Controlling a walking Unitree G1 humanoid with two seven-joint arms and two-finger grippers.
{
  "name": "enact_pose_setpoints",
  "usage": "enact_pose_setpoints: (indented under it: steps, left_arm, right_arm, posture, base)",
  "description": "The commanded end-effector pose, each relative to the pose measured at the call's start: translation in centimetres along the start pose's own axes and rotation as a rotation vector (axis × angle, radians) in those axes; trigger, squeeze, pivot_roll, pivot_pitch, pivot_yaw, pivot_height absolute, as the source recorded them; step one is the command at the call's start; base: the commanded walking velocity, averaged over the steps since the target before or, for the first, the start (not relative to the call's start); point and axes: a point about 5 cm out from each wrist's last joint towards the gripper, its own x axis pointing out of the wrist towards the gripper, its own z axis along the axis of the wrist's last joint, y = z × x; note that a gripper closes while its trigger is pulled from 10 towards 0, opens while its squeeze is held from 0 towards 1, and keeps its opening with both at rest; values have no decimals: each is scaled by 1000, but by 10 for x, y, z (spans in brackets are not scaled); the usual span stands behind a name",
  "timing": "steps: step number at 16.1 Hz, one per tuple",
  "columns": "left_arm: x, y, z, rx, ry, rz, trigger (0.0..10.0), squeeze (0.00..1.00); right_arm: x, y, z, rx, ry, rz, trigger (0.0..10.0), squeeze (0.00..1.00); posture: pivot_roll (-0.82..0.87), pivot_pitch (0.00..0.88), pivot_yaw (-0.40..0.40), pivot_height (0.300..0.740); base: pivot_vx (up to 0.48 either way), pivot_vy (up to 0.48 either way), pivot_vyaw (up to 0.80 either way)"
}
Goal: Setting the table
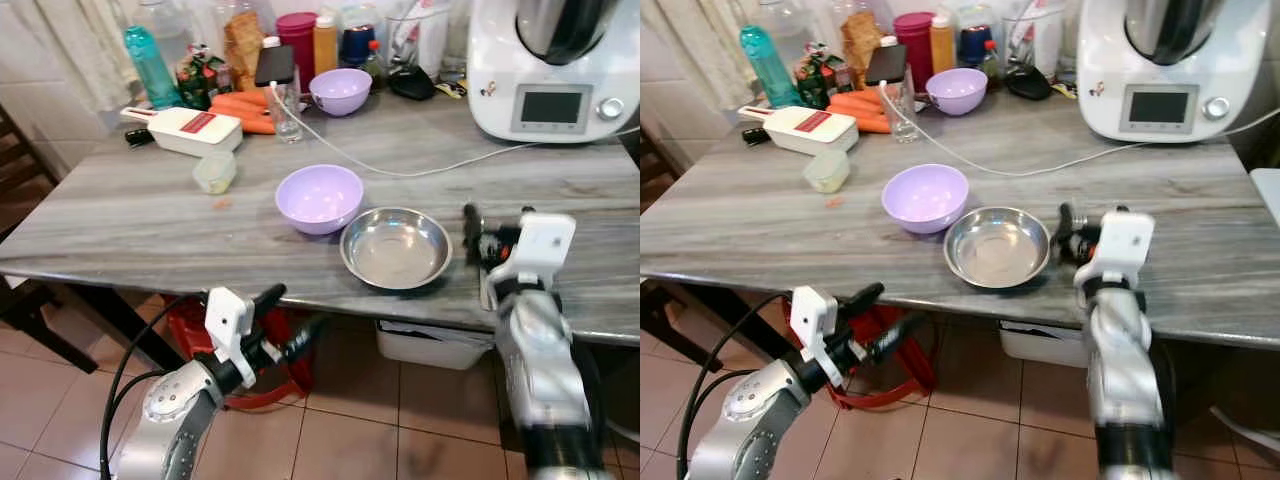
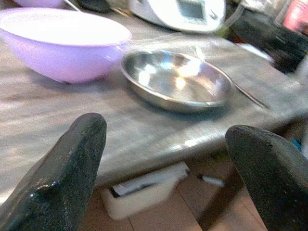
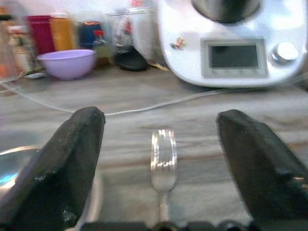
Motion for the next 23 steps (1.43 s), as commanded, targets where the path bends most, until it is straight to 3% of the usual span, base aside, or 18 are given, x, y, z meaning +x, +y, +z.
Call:
enact_pose_setpoints:
  steps: [1,5,6,7,8,9,11,12,13,15,16,19,23]
  left_arm:
    - [-2,8,8,31,-41,74,10000,0]
    - [2,11,5,12,-68,119,10000,0]
    - [5,13,6,36,-80,154,10000,0]
    - [6,15,7,45,-86,178,10000,0]
    - [8,20,7,69,-82,228,10000,0]
    - [10,29,6,124,-60,344,10000,0]
    - [12,36,4,169,-31,437,10000,0]
    - [10,38,5,212,-29,476,10000,0]
    - [5,42,5,247,-14,518,10000,0]
    - [-12,52,0,285,2,606,10000,0]
    - [-21,55,-1,298,3,650,10000,0]
    - [-46,60,-18,311,55,739,10000,0]
    - [-47,57,-20,314,53,759,10000,0]
  right_arm:
    - [-10,4,6,-18,-29,7,10000,1000]
    - [-31,-3,0,-65,-4,-42,10000,1000]
    - [-41,-2,0,-81,19,-50,10000,886]
    - [-44,-2,1,-99,24,-56,10000,0]
    - [-47,-1,2,-111,33,-66,10000,0]
    - [-50,0,1,-142,50,-85,10000,0]
    - [-51,-2,-1,-174,64,-124,10000,0]
    - [-54,-1,-2,-137,70,-130,10000,0]
    - [-57,0,-3,-158,60,-139,10000,0]
    - [-71,2,-11,-72,110,-156,10000,0]
    - [-77,5,-11,-35,124,-90,10000,0]
    - [-87,5,-21,-23,170,-51,10000,0]
    - [-77,-2,-15,-31,143,-25,10000,0]
  posture:
    - [-43,1,128,740]
    - [-85,0,114,740]
    - [-102,0,109,740]
    - [-117,0,108,740]
    - [-122,0,113,740]
    - [-131,0,131,740]
    - [-137,0,141,740]
    - [-143,0,151,740]
    - [-143,0,154,740]
    - [-139,0,152,740]
    - [-134,0,143,740]
    - [-121,0,110,740]
    - [-104,0,84,740]
  base:
    - [0,0,0]
    - [0,0,0]
    - [0,0,0]
    - [0,0,0]
    - [0,0,0]
    - [0,0,0]
    - [0,0,0]
    - [0,0,0]
    - [0,0,0]
    - [0,0,0]
    - [0,0,0]
    - [0,0,0]
    - [0,0,0]
